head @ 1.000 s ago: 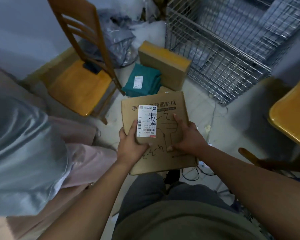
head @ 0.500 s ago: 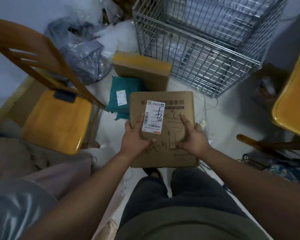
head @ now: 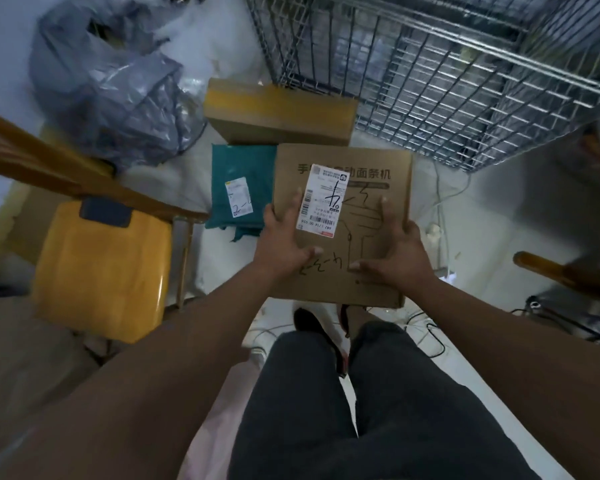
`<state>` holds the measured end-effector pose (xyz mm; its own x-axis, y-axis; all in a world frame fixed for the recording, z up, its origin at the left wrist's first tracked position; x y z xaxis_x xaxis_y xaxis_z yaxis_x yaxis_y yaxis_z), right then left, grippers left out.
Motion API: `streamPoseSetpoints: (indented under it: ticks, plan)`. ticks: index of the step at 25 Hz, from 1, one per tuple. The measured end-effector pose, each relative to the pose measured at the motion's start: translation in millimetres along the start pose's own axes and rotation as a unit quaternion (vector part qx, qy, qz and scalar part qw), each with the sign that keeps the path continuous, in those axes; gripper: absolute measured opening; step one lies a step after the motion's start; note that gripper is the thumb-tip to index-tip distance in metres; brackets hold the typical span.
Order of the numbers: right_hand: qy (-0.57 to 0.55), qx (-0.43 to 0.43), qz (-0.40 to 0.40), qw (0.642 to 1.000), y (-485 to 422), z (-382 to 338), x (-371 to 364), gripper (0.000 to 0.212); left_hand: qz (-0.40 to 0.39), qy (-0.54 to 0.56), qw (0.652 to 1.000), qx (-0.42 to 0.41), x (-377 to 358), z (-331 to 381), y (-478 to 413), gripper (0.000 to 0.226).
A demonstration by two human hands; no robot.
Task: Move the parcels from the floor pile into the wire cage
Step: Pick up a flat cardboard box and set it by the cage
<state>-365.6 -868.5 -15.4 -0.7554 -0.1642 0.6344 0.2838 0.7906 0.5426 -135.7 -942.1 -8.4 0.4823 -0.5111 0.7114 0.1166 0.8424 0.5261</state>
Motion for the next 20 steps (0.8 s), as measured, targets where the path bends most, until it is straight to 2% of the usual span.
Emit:
streamPoseSetpoints:
  ticks: [7, 13, 20]
  plan:
    - [-0.012, -0.029, 0.004, 0.999, -130, 46, -67, 0.14, -0.026, -0.018, 0.999, -0.009, -67, -34, -140, 0.128]
    - [-0.027, -0.012, 0.005, 1.0, -228, 91, -150, 0.142, -0.015, 0.012, 1.0, 0.0, -144, -100, -238, 0.132]
    - [-0.041, -0.007, 0.009, 0.999, -314, 148, -245, 0.143, -0.022, -0.005, 0.999, 0.036, -232, -172, -329, 0.13]
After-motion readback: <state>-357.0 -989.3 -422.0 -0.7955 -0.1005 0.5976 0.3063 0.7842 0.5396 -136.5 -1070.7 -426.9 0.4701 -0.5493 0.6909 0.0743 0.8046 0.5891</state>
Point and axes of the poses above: each hand's wrist, its own y-axis away from the middle knuckle, its own x-axis out of the back of the hand, z = x × y, the point moved 9 cm from there along -y, towards the middle knuckle, and after that the axes turned 7 degrees about z, right-handed, at the moved point
